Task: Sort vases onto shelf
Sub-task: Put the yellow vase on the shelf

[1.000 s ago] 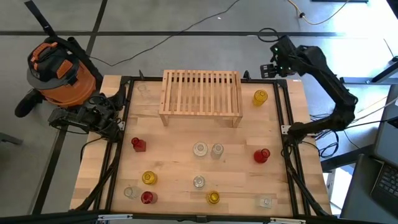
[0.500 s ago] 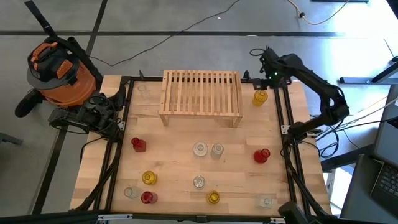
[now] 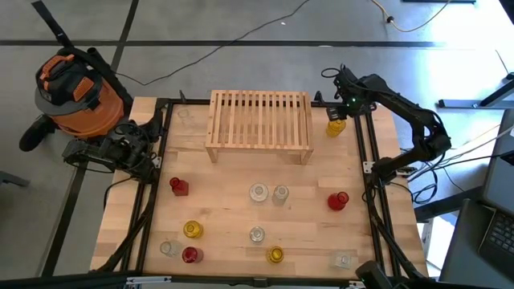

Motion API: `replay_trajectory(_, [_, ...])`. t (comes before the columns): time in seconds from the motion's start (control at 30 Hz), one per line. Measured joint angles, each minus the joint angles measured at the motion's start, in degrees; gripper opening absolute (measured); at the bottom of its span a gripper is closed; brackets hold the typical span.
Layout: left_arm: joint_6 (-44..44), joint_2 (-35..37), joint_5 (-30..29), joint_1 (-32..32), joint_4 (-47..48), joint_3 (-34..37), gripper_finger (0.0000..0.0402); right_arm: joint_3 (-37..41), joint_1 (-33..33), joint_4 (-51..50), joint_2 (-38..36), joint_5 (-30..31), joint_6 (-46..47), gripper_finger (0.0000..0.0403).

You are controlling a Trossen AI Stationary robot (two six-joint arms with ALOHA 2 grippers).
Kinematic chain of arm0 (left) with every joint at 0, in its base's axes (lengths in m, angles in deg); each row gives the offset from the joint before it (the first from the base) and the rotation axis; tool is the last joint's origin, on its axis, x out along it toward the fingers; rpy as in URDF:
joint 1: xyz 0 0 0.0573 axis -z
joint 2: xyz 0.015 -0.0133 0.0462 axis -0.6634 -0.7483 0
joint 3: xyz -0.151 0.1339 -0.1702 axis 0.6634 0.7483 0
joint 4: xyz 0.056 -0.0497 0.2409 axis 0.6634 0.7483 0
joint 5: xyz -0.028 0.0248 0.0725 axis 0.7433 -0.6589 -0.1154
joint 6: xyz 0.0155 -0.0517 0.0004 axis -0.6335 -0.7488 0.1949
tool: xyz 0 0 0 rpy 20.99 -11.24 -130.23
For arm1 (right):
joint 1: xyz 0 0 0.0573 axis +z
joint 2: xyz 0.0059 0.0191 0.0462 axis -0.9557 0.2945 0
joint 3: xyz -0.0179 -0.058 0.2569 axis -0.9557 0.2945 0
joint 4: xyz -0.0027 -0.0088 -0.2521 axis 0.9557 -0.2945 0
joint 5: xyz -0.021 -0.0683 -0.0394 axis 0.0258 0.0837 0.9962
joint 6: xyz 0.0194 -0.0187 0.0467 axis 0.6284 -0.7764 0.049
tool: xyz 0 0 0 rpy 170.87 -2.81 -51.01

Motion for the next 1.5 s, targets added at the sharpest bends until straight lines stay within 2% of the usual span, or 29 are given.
replay_trajectory(0.2, [0.22,0.0,-0.18,0.0,0.02,0.0,0.0,1.76,0.01,2.22,1.3,0.01,-0.24,0.0131])
replay_trajectory(0.5, [0.16,0.0,-0.09,0.0,0.44,0.0,0.0,2.02,-0.01,3.05,7.73,-1.62,-1.9,0.0127])
replay_trajectory(0.6, [0.05,0.0,-0.01,0.0,0.44,0.0,0.0,1.97,-0.04,3.51,8.2,-3.44,-3.26,0.0096])
replay_trajectory(0.73, [0.01,0.0,0.21,0.02,0.51,0.0,0.0,1.97,0.06,3.48,8.11,-3.39,-3.77,0.0022])
replay_trajectory(0.93, [0.2,0.0,-0.31,0.0,1.14,0.0,0.0,1.77,0.06,0.51,6.59,-4.45,-4.63,0.0021])
replay_trajectory(1.2, [0.25,0.0,-4.27,0.0,2.78,-0.01,0.0,-6.91,0.06,-6.28,3.63,-4.15,-6.28,0.0008])
replay_trajectory(1.43, [0.27,0.0,-5.21,0.0,3.52,-0.02,0.0,-23.16,0.9,-8.72,3.5,-3.93,-7.47,0.0006])
replay_trajectory(1.5, [0.27,0.0,-5.21,0.0,3.63,-0.02,0.0,-29.08,2.44,-8.63,3.79,-1.62,-7.72,0.0005])
